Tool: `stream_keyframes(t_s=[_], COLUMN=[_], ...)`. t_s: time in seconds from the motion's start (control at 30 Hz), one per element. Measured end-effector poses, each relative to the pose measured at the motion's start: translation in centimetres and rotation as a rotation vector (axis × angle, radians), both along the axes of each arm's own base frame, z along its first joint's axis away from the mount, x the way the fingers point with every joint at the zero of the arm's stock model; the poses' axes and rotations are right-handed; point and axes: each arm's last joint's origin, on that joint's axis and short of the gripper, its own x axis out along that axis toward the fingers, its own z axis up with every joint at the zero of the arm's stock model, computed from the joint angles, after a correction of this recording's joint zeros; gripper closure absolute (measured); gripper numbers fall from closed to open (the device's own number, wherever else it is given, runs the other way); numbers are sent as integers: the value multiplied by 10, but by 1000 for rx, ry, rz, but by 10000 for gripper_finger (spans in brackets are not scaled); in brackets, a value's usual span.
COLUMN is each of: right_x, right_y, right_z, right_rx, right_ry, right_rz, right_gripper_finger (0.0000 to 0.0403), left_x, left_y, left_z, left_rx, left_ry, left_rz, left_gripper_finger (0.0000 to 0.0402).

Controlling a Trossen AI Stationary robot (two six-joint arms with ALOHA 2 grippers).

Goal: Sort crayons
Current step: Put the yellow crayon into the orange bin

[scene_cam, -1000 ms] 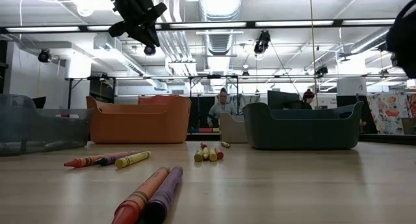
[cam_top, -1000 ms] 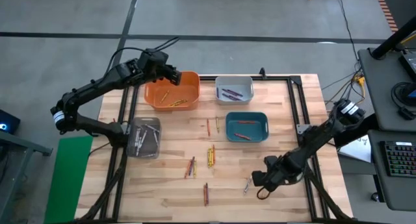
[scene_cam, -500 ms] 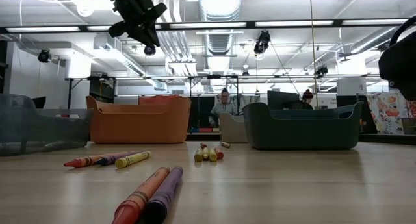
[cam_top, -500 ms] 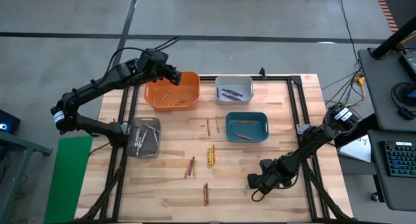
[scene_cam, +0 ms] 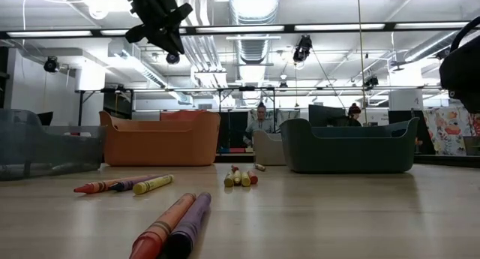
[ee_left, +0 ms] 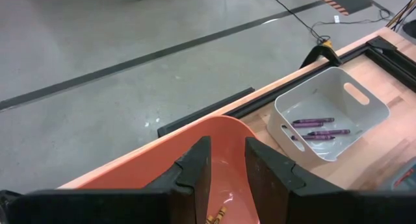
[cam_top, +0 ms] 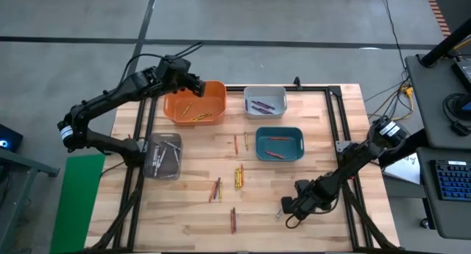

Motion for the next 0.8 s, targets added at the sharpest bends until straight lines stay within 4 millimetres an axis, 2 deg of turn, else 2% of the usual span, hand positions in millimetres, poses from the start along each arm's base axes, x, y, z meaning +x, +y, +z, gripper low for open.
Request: stream_keyframes(t_s=[0.13, 0.27, 0.37, 0.47, 0.57, 0.8], right_x=[-11, -24, -30, -32, -27, 12], right_y=[-9, -23, -43, -69, -101, -189], right_z=[12, 44, 72, 101, 126, 173], right_rx=[-42, -66, -130, -250, -447, -858], right_ry=[31, -3, -140, -335, -528, -905], right_rz=[16, 10, -24, -71, -68, 85], right_gripper_finger=[394, 394, 394, 394, 394, 394], left_x=[0, 2, 5, 8, 12, 13], left_y=[0, -3, -7, -13, -22, -59], left_z=[0, 0, 0, 1, 2, 14], left_rx=[0, 0, -2, -5, -20, -74], left_ry=[0, 0, -5, -18, -47, -175], left_rz=[-1, -14, -31, -50, -67, -133], left_gripper_finger=[325, 325, 325, 325, 325, 325])
